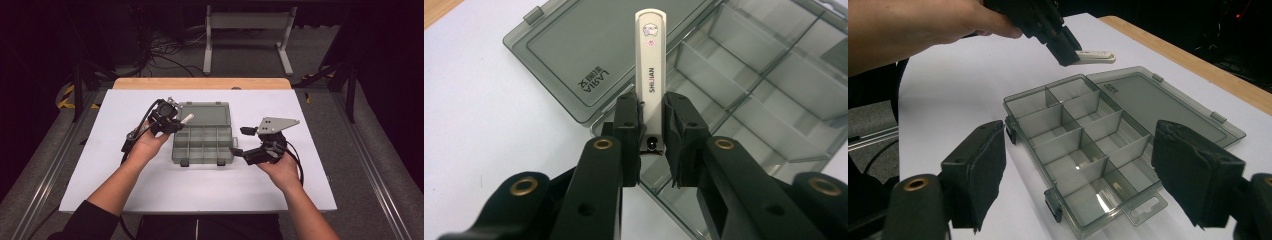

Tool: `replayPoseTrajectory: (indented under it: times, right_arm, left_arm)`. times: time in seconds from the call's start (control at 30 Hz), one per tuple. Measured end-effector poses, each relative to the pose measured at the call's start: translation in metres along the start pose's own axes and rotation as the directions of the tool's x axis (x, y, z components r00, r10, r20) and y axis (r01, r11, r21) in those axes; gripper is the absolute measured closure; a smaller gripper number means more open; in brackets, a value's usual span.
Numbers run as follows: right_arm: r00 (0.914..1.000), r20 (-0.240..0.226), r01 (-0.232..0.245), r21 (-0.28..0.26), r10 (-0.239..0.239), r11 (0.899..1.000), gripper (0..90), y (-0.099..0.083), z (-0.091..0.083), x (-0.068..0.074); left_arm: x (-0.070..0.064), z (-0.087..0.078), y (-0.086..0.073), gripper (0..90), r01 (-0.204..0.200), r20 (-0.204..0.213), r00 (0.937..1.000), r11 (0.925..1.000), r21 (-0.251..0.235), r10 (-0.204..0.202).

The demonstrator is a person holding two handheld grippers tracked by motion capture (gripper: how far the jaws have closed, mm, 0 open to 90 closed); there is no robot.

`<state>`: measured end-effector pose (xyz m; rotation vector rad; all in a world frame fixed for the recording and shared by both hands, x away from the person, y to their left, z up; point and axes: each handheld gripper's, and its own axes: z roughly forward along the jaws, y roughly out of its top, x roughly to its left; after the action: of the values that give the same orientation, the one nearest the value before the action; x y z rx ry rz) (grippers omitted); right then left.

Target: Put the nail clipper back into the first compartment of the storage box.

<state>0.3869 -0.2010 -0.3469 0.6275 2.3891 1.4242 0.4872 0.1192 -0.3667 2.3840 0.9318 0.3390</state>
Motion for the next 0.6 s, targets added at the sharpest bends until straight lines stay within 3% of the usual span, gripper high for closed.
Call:
replayPoseTrajectory:
  times: [0.6]
  right_arm:
    - [1.0000, 0.004, 0.005, -0.001, -0.005, 1.000, 22.0, 0.001, 0.000, 0.001]
  left_arm:
    - [0.001, 0.019, -0.010, 77.4, 0.082, 0.018, 0.9964, 0.9956, 0.046, -0.083]
